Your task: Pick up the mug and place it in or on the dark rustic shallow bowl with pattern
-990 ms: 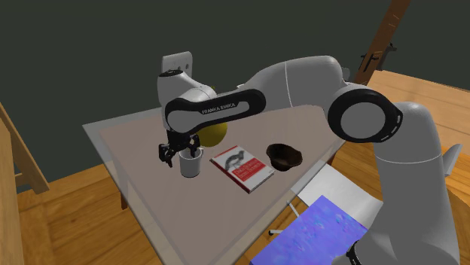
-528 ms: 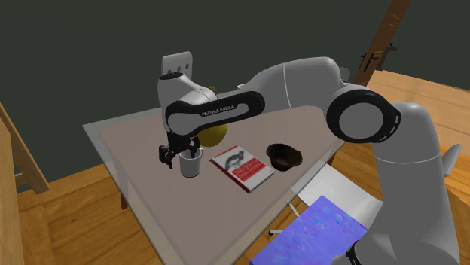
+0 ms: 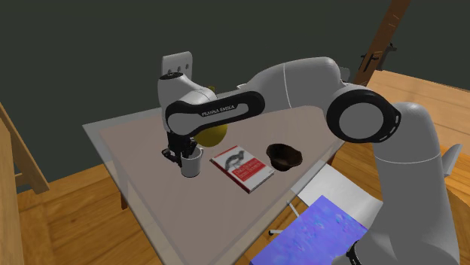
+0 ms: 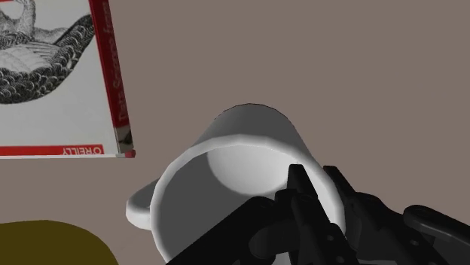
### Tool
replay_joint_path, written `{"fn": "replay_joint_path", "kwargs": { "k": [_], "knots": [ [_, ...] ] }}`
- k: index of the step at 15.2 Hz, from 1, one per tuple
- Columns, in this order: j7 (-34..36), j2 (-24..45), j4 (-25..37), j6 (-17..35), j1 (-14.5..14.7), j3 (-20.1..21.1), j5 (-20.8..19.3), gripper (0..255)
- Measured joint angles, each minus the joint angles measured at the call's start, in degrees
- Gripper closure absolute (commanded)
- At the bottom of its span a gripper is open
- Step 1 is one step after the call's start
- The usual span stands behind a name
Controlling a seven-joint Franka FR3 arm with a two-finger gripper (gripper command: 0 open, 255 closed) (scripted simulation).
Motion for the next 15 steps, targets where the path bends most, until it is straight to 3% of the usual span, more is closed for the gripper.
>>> {"fn": "replay_joint_path", "kwargs": {
  "k": [6, 15],
  "knots": [
    [-0.19, -0.67, 0.45, -1.11, -0.07, 0.11, 0.20, 255],
    [-0.89, -2.53, 4.50, -6.89, 0.05, 0.49, 0.91, 255]
  ]
}}
